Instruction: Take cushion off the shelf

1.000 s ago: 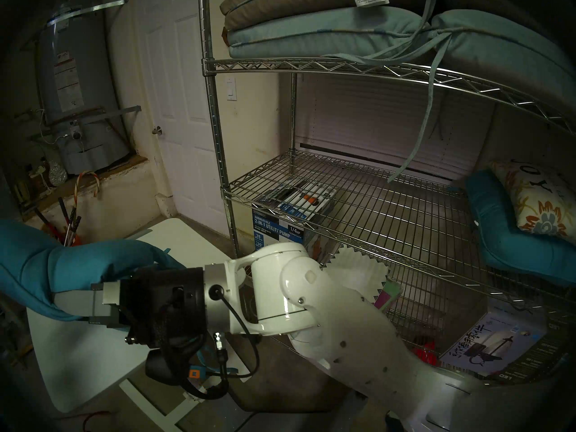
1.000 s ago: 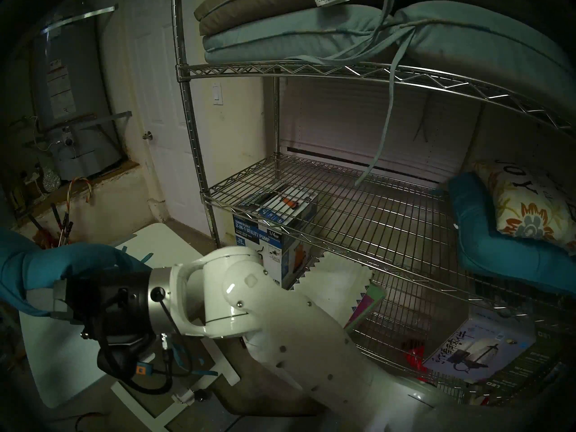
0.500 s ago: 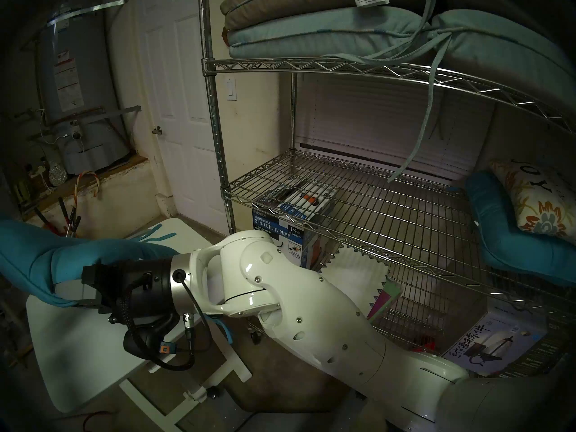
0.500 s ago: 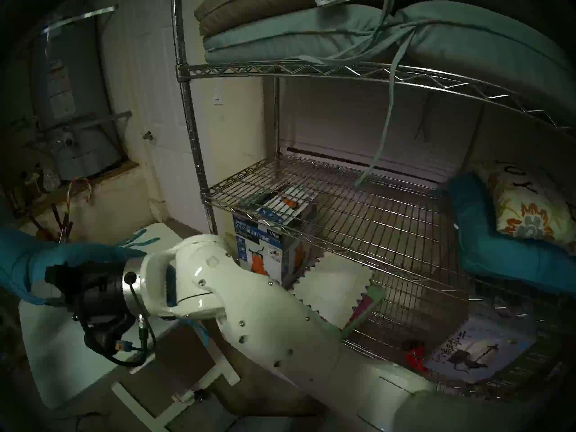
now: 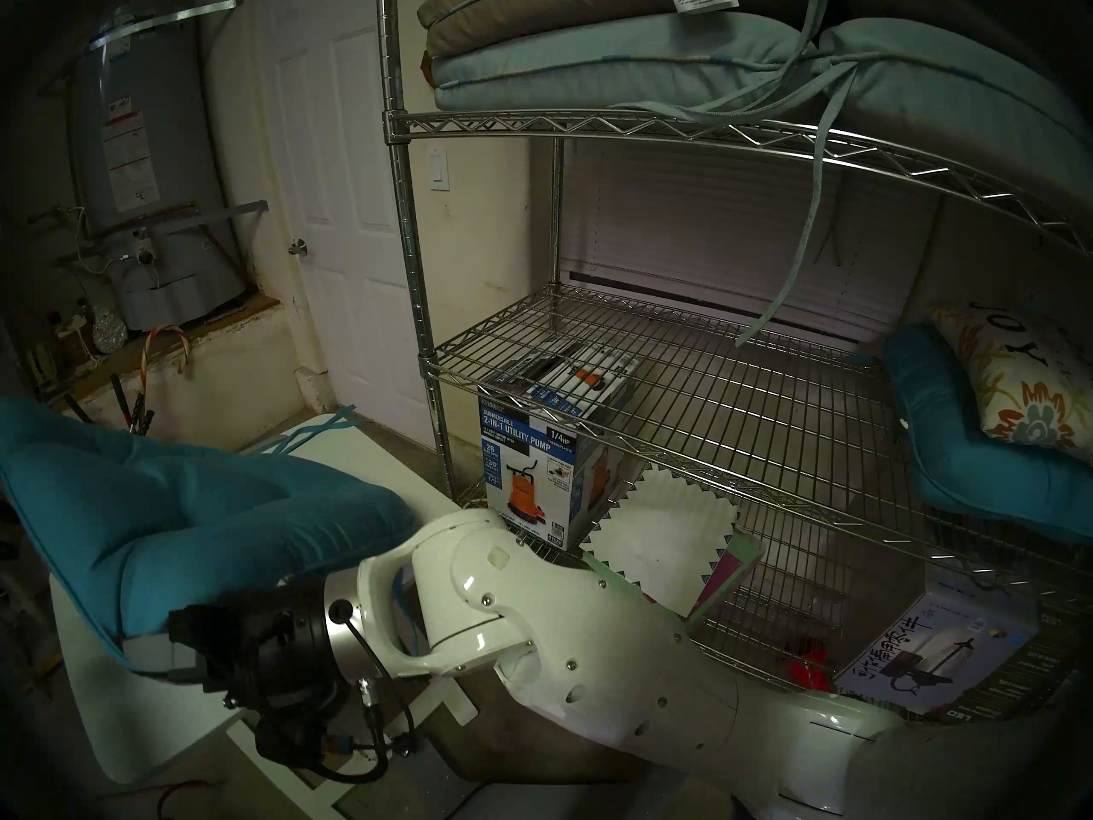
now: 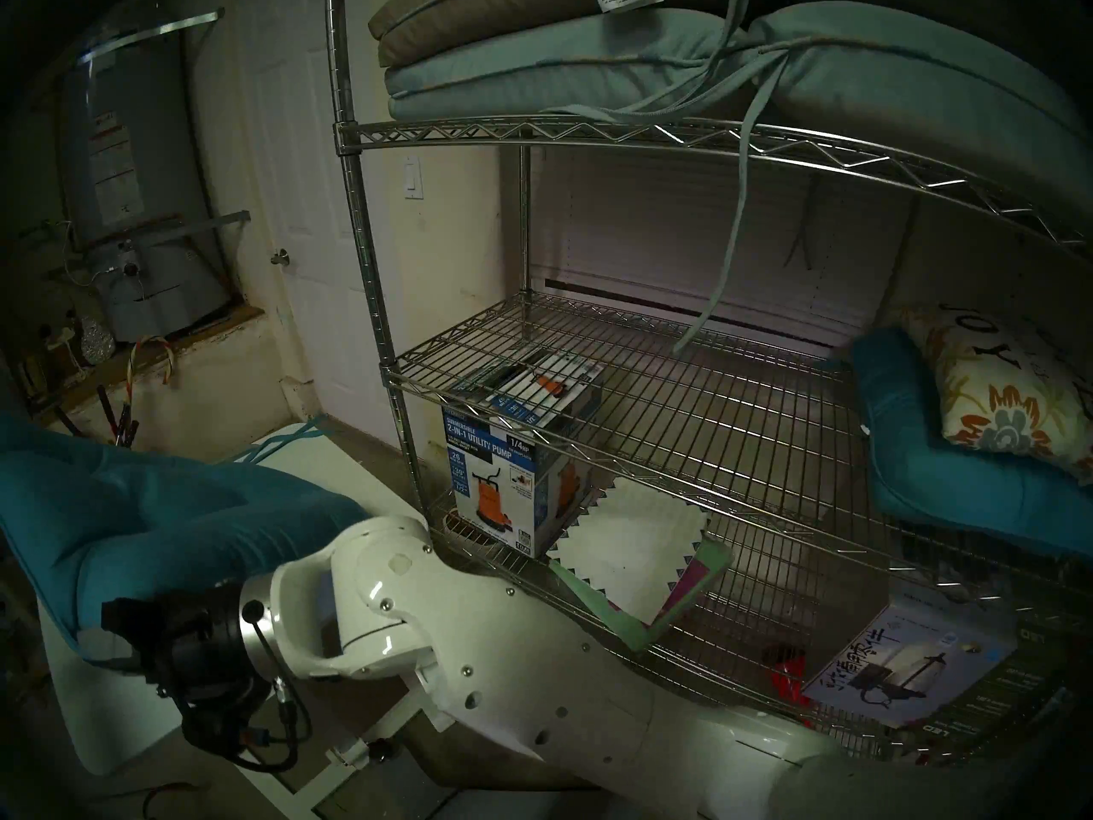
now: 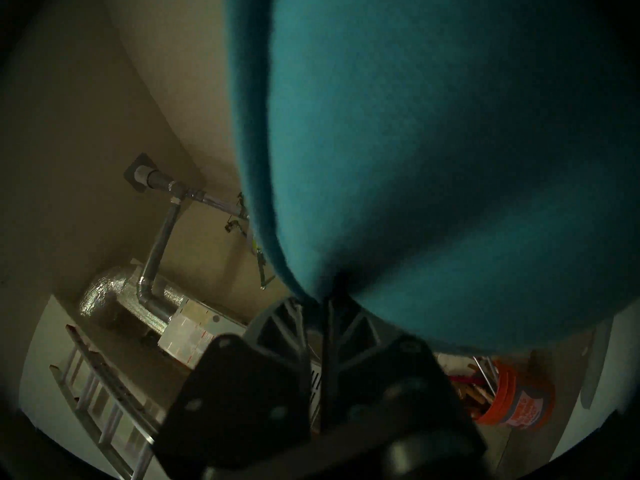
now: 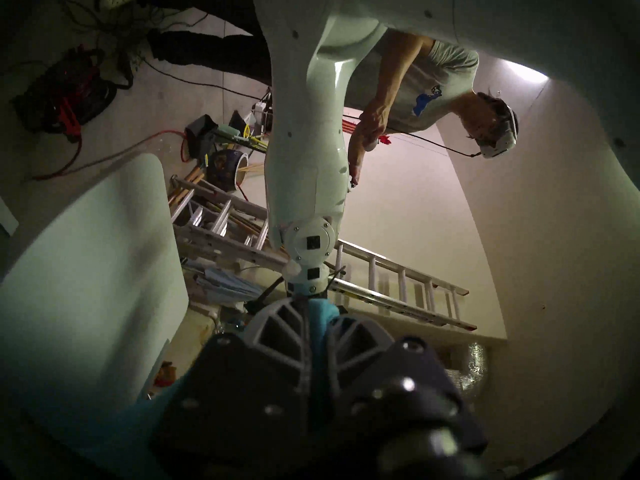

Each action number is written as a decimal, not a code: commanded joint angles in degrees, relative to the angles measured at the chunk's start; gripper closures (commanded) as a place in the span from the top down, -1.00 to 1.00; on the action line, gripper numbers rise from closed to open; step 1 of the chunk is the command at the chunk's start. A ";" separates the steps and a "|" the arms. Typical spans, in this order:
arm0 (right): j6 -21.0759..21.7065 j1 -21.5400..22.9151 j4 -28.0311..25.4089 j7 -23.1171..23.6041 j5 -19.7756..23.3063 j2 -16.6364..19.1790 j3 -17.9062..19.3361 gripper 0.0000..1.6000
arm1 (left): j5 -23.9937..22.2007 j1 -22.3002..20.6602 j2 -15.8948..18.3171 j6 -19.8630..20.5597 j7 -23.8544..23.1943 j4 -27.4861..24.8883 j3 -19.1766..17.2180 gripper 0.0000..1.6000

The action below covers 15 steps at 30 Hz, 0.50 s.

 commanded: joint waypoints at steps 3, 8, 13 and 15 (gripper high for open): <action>1.00 1.08 -4.12 -4.71 5.29 7.65 -8.90 -1.00 | 0.29 2.41 -6.46 -2.88 1.26 -1.15 -0.81 -1.00; 2.64 3.85 -3.15 -6.75 6.39 8.24 -12.55 -1.00 | 0.63 3.02 -9.26 -3.36 1.44 -1.49 -0.92 -1.00; 4.61 7.55 -1.42 -9.11 7.38 7.24 -17.14 -1.00 | 0.98 3.50 -12.27 -3.44 1.78 -1.32 -0.78 -1.00; 5.42 8.61 -0.83 -9.91 7.65 6.81 -18.41 -1.00 | 1.15 3.64 -13.37 -3.24 1.88 -1.16 -0.77 -1.00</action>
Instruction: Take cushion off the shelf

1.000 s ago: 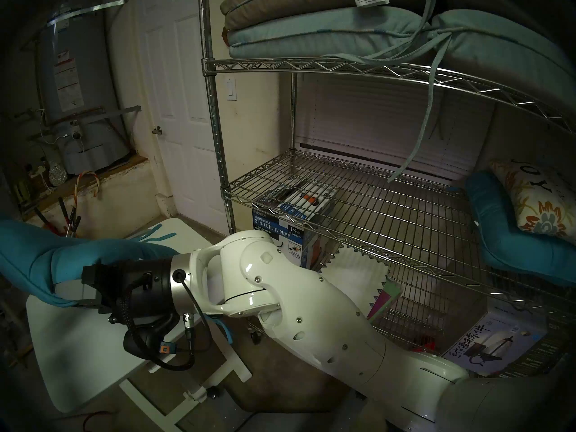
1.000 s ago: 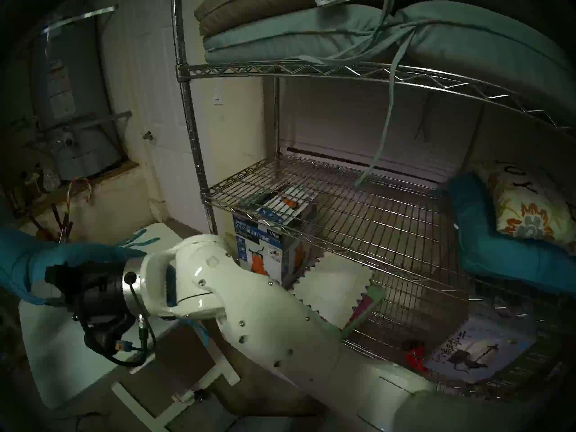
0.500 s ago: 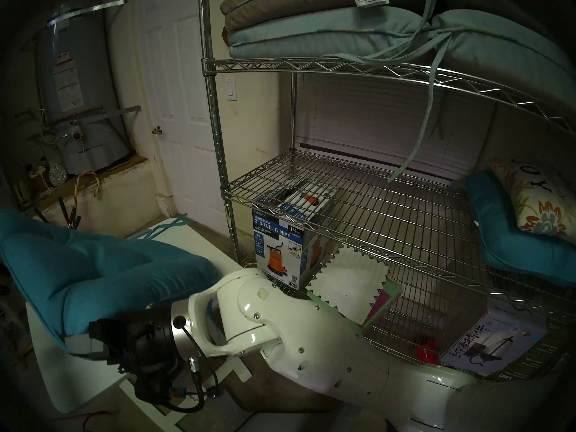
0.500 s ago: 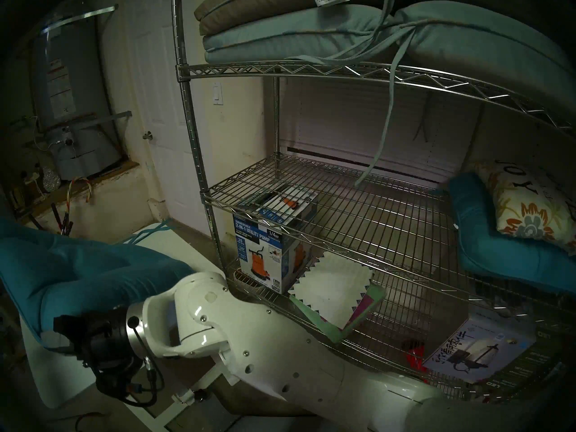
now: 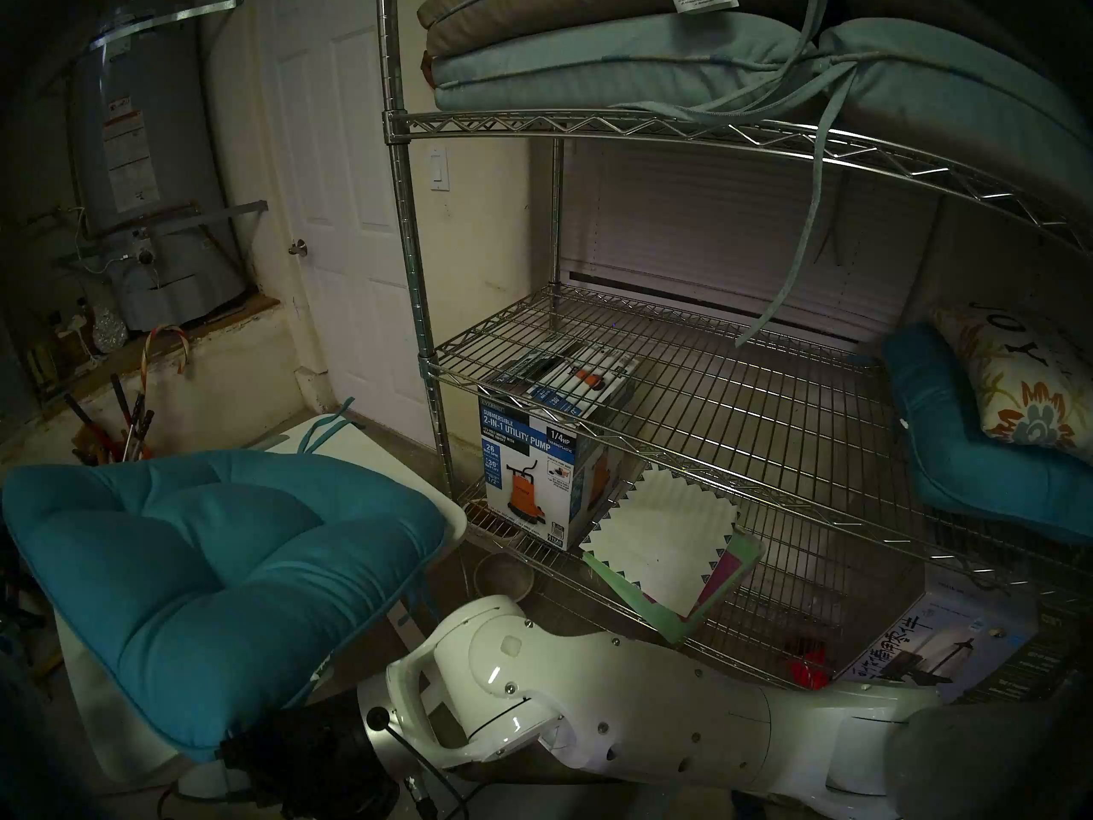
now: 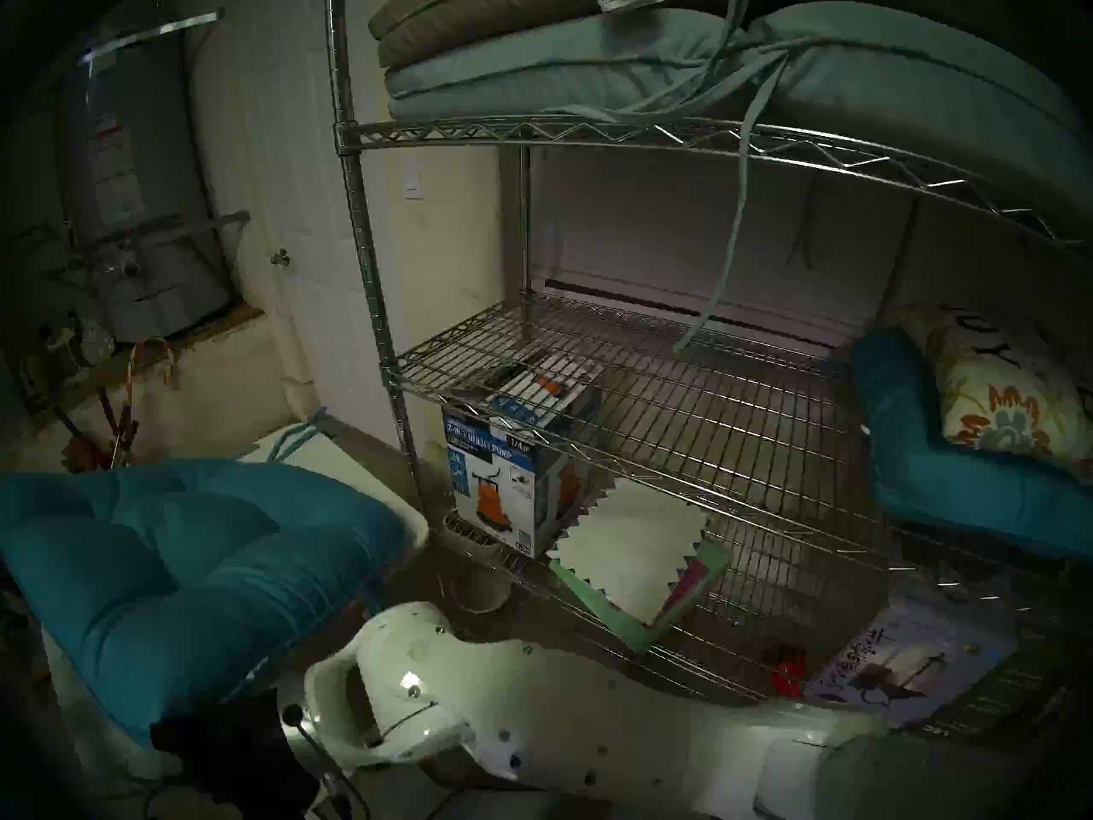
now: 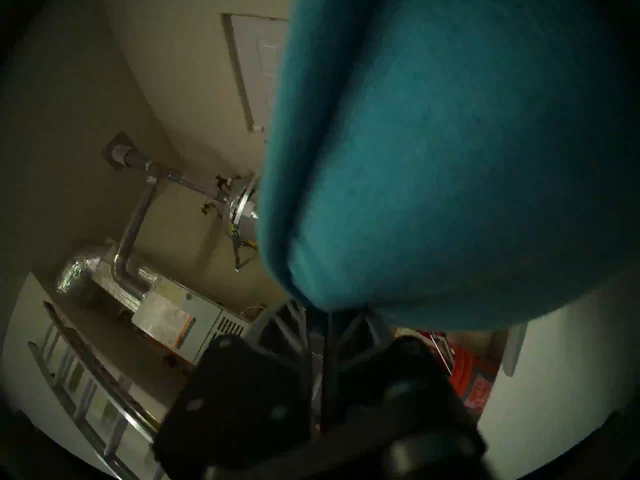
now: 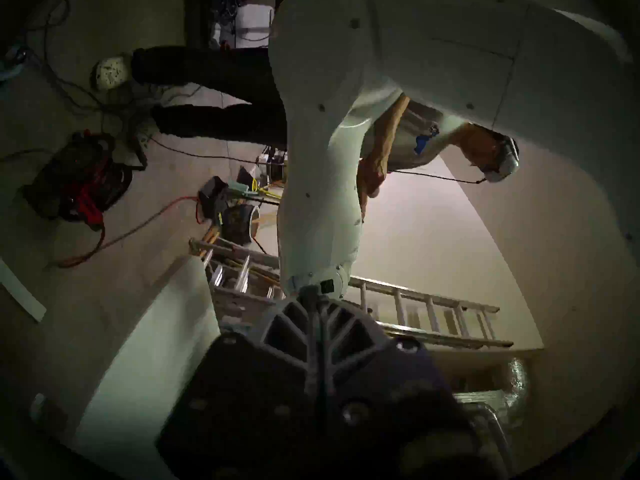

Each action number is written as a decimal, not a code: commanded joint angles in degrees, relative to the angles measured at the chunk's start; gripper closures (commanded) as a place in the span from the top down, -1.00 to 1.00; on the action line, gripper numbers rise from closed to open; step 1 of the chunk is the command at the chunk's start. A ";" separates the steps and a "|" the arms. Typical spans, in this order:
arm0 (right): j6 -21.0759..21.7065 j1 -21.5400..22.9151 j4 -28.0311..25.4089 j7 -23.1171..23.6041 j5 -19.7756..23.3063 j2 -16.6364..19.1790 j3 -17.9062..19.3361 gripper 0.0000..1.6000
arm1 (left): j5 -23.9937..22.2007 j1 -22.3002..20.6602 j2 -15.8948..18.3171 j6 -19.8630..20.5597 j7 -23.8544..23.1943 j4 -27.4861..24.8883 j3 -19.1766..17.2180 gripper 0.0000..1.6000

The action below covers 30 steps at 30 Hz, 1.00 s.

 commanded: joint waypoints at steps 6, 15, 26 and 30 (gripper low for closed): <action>4.37 7.81 1.65 -6.51 3.20 -2.76 -8.57 -1.00 | 0.41 1.49 -6.57 0.19 1.58 -0.54 -0.66 -1.00; 7.86 10.75 4.30 -9.74 3.84 -4.31 -12.81 -1.00 | 1.81 2.16 -10.45 -0.73 2.32 0.78 0.18 -1.00; 11.28 13.58 6.30 -13.52 4.79 -4.70 -17.83 -1.00 | 3.75 3.14 -15.88 -1.47 3.51 1.47 1.61 -1.00; 12.20 13.98 6.34 -14.11 4.93 -4.42 -18.56 -1.00 | 4.29 3.83 -17.35 -2.05 3.90 1.46 2.06 -1.00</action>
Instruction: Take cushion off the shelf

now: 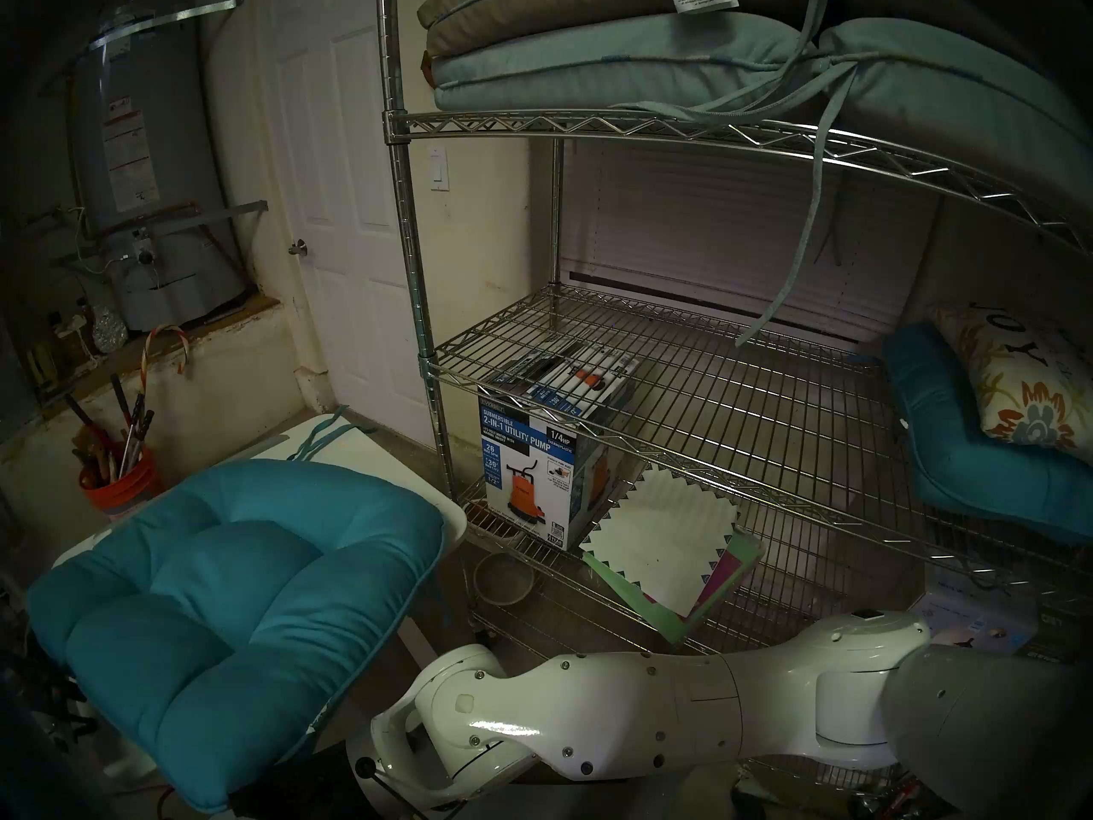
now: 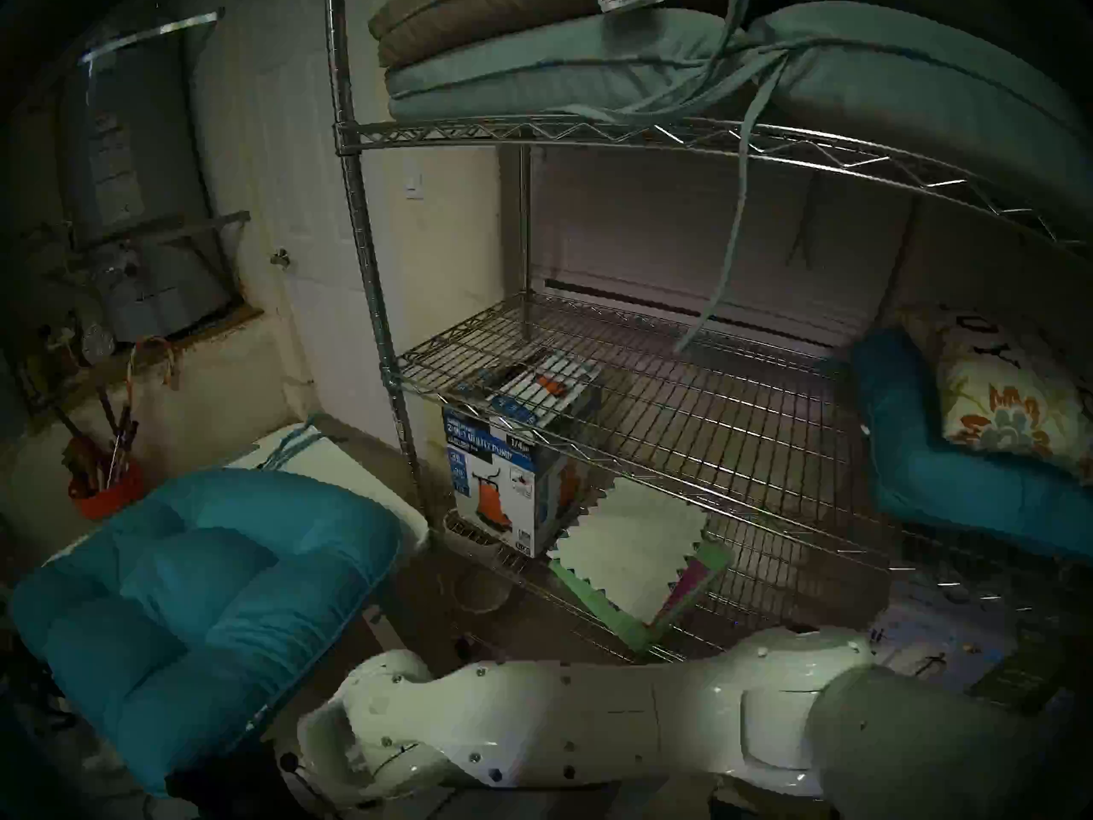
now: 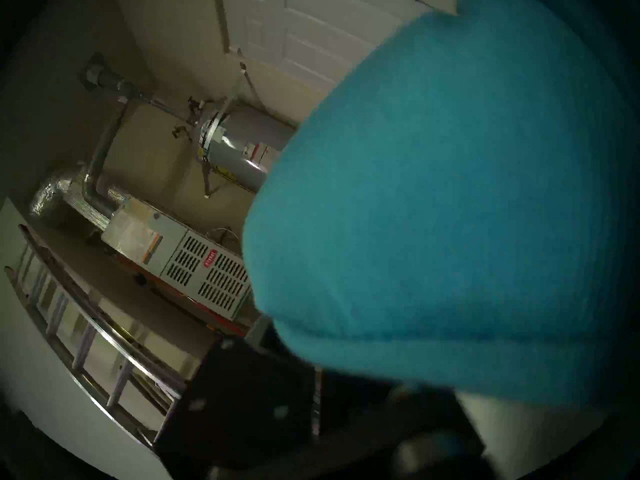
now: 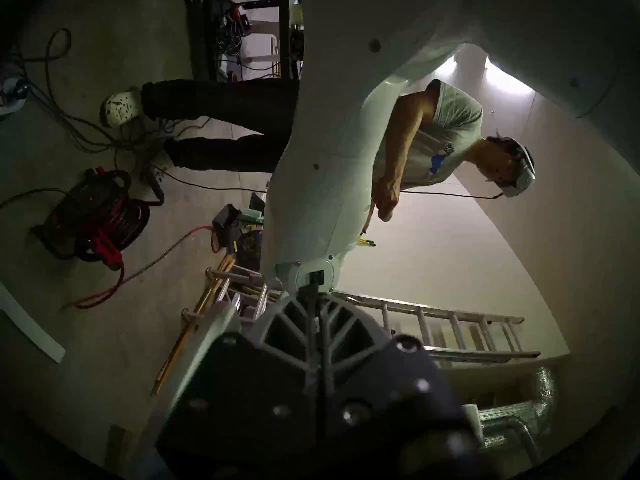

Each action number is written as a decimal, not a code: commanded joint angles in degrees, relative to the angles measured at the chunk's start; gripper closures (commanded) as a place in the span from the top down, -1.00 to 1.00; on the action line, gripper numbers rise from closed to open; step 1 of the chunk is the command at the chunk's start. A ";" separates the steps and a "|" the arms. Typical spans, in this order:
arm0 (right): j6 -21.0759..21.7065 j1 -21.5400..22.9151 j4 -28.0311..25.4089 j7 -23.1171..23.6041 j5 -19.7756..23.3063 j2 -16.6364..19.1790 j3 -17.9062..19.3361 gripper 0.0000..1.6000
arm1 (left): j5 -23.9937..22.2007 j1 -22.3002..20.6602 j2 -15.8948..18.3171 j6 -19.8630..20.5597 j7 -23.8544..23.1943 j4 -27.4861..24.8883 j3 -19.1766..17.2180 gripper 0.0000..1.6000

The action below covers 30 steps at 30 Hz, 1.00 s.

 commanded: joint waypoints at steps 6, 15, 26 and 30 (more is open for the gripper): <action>4.30 1.07 -0.17 -3.19 0.75 -1.68 -0.32 -1.00 | 1.68 4.53 -7.93 -4.69 0.60 -4.56 3.11 -1.00; 5.56 1.41 2.23 -2.20 0.29 -2.62 1.42 -1.00 | 3.89 9.35 -13.79 -8.87 0.42 -9.88 10.30 -1.00; 5.31 2.93 5.67 -1.73 0.13 -4.13 3.09 -1.00 | 7.10 13.95 -20.82 -11.68 0.37 -17.10 17.36 -1.00; 5.43 3.10 6.20 -1.32 0.15 -4.64 3.22 -1.00 | 8.59 15.41 -22.05 -12.10 1.10 -18.82 18.60 -1.00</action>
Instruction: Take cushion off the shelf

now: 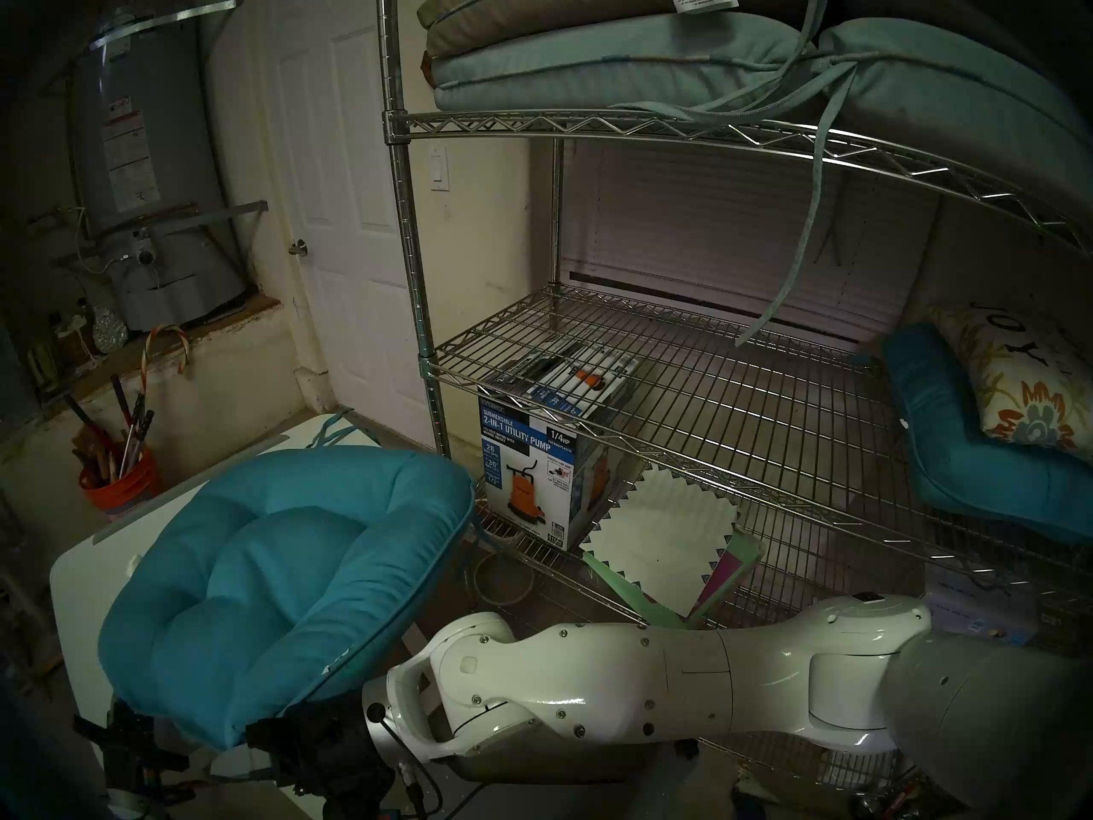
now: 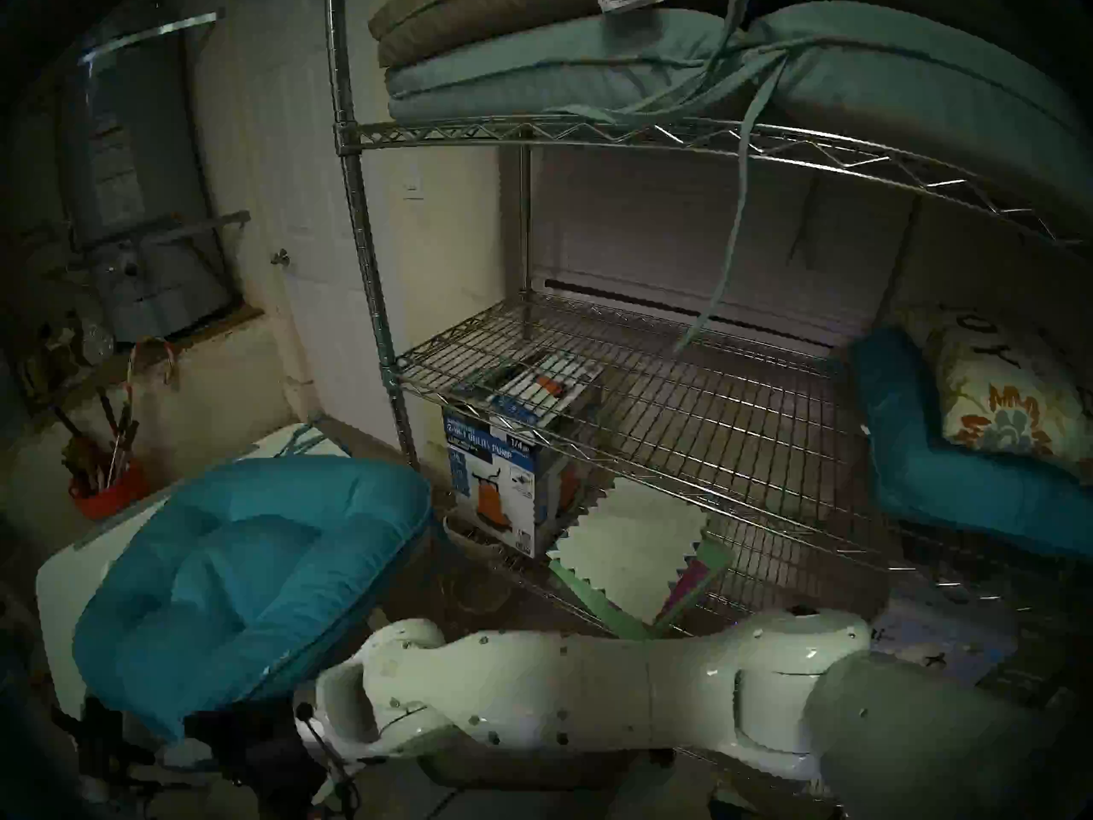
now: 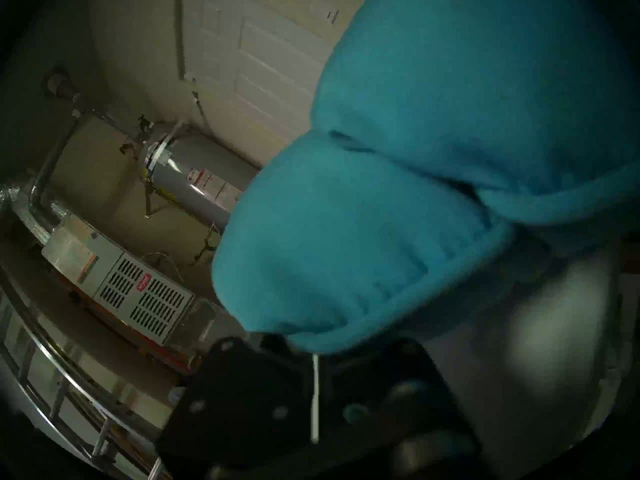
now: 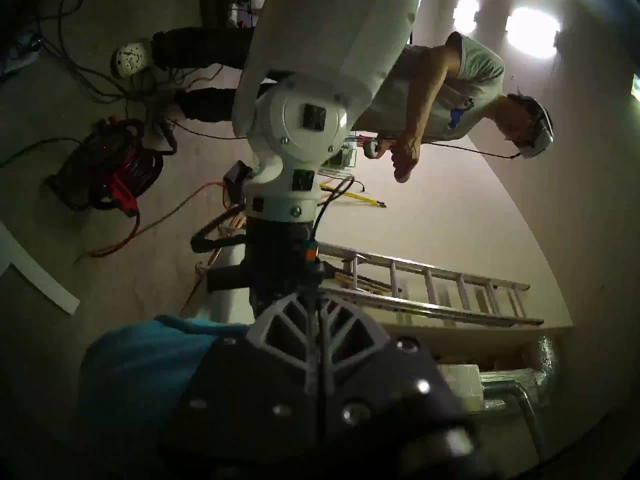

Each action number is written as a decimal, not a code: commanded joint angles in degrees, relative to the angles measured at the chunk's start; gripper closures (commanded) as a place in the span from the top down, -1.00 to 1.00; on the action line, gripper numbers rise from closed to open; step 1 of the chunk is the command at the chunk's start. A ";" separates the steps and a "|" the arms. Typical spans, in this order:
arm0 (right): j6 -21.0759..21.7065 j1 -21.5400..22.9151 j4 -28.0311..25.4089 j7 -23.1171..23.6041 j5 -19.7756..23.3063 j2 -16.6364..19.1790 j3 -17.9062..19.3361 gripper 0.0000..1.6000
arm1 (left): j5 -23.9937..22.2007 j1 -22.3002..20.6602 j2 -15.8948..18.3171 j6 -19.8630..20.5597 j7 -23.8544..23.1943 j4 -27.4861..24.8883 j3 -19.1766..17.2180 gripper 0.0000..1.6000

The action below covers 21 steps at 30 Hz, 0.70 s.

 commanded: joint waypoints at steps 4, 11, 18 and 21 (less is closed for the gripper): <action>0.99 0.38 -0.18 -0.18 -0.38 -3.31 1.10 1.00 | 5.50 4.68 -6.26 -5.37 0.37 -7.41 5.94 -1.00; 1.05 0.54 -1.33 -0.08 -1.05 -1.84 0.91 1.00 | 9.23 5.59 -7.29 -5.61 2.24 -8.97 6.97 -1.00; 1.04 0.93 -2.02 0.14 -2.08 -1.62 1.30 1.00 | 10.99 6.01 -8.21 -5.56 3.74 -9.39 8.15 -1.00; 1.07 0.82 -2.13 0.19 -2.32 -1.56 1.39 1.00 | 11.46 6.02 -8.45 -5.36 4.60 -9.53 8.26 -1.00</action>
